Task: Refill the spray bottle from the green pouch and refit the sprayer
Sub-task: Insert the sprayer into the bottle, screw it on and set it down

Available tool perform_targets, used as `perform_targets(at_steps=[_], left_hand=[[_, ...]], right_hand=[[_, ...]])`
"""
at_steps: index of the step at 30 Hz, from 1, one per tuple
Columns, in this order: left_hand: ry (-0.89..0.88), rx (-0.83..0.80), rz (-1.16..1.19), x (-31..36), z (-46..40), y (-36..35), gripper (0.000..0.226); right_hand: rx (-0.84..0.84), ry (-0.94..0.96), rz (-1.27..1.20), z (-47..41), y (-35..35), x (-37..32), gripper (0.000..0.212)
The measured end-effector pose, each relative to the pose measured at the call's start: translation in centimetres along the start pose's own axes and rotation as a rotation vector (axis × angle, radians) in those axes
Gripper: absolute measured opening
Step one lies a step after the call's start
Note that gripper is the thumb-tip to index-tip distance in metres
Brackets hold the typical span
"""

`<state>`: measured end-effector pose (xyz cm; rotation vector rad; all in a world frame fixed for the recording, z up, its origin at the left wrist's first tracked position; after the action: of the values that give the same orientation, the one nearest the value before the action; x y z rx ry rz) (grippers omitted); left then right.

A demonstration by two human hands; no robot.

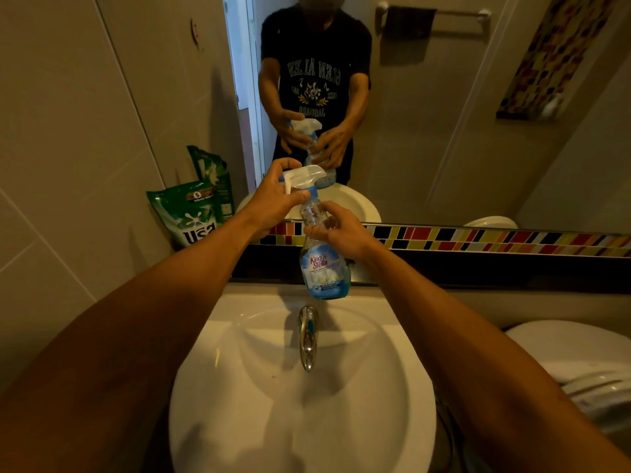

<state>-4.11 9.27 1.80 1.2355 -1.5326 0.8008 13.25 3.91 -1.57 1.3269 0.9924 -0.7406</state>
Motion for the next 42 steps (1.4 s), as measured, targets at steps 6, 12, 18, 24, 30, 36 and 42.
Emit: perform_targets(at_steps=[6, 12, 18, 24, 30, 36, 42], left_hand=[[-0.028, 0.019, 0.051, 0.02, 0.15, -0.59, 0.056], [-0.005, 0.014, 0.001, -0.01, -0.29, -0.41, 0.055], [-0.010, 0.006, 0.041, -0.44, -0.28, -0.64, 0.060], [-0.014, 0.019, 0.006, -0.59, -0.67, -0.42, 0.057], [-0.006, 0.007, 0.060, -0.75, -0.53, -0.57, 0.056], [-0.015, 0.020, -0.001, -0.65, -0.51, -0.34, 0.056], [0.004, 0.011, 0.034, -0.48, -0.41, -0.32, 0.054]], right_hand=[[0.008, 0.019, -0.009, -0.29, -0.06, -0.16, 0.053], [0.018, 0.006, -0.017, -0.30, 0.30, 0.25, 0.055], [0.018, 0.002, -0.009, -0.48, 0.15, 0.15, 0.057], [0.017, -0.001, -0.003, -0.49, 0.10, 0.05, 0.054], [0.009, 0.004, 0.003, -0.30, 0.06, -0.21, 0.054], [0.009, -0.002, -0.022, -0.13, -0.10, -0.43, 0.053], [0.008, -0.012, -0.008, -0.09, -0.03, -0.50, 0.056]])
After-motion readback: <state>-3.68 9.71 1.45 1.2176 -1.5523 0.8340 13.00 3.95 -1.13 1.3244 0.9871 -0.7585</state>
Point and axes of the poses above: each hand's wrist, its own z-axis away from the middle knuckle, its own y-axis out of the back of the hand, x = y × z, the point moved 1 cm from there along -z, towards the middle knuckle, and after that the axes turned 3 degrees about z, right-handed, at the moved point
